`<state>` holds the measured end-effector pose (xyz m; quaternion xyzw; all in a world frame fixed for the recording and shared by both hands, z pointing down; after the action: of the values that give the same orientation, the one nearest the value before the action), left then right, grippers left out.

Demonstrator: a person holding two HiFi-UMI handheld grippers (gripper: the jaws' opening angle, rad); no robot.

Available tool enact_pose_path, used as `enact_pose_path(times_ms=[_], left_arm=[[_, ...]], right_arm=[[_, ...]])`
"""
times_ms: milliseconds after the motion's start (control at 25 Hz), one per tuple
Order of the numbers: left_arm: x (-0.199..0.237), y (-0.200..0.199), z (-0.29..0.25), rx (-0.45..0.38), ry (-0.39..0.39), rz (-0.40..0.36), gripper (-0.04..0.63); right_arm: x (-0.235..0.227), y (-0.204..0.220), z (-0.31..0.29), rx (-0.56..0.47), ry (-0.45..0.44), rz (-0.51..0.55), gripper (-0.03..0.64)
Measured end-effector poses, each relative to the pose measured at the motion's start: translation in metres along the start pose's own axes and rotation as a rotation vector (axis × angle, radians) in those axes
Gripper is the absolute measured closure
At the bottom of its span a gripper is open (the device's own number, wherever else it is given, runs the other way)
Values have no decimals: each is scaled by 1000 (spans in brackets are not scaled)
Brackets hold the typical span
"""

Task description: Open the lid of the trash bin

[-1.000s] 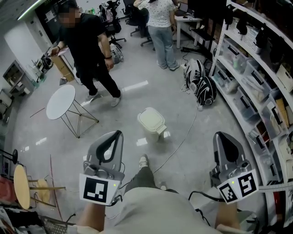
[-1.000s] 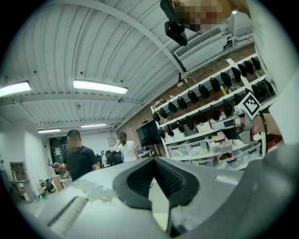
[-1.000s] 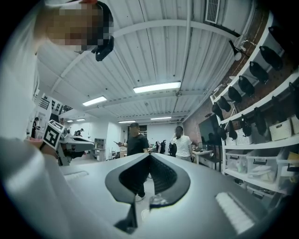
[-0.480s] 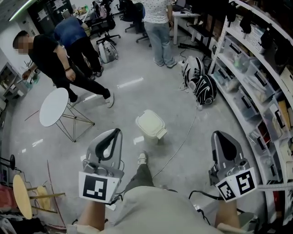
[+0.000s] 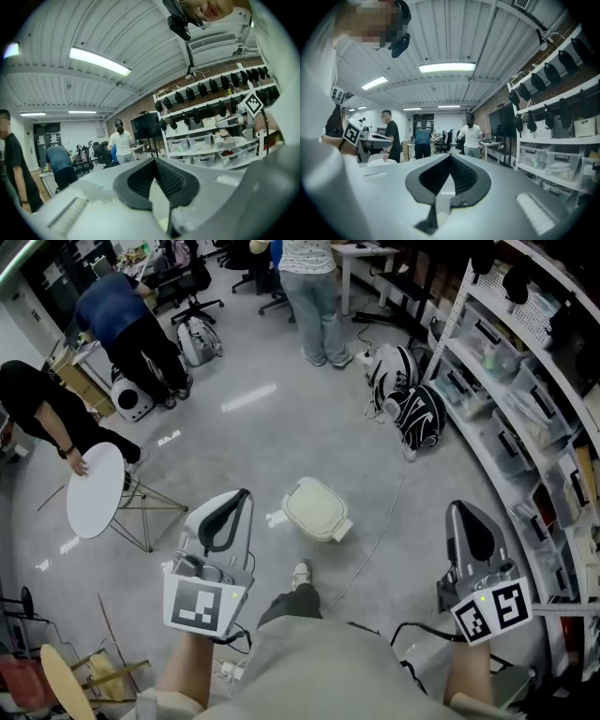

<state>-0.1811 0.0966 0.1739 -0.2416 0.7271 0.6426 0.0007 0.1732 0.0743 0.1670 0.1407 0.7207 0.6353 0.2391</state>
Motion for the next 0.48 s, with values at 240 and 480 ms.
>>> enact_pose_path(times_ms=[240, 480], left_arm=[[58, 23, -55, 3, 87, -5, 594], [75, 35, -108, 19, 143, -13, 594]], right_arm=[[5, 3, -61, 21, 82, 5, 614], [-13, 10, -97, 51, 135, -16, 614]])
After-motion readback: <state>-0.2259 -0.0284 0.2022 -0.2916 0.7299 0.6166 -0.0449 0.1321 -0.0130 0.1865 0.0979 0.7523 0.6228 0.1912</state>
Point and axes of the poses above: the fingertips, and each gripper's own axes: z backward along the fingers, x to its left, y out of its underside, the point moved 8 cm from there along z, backward along the fingers, and after that the axes turned 7 degrees about -z, right-handed, at the moved point
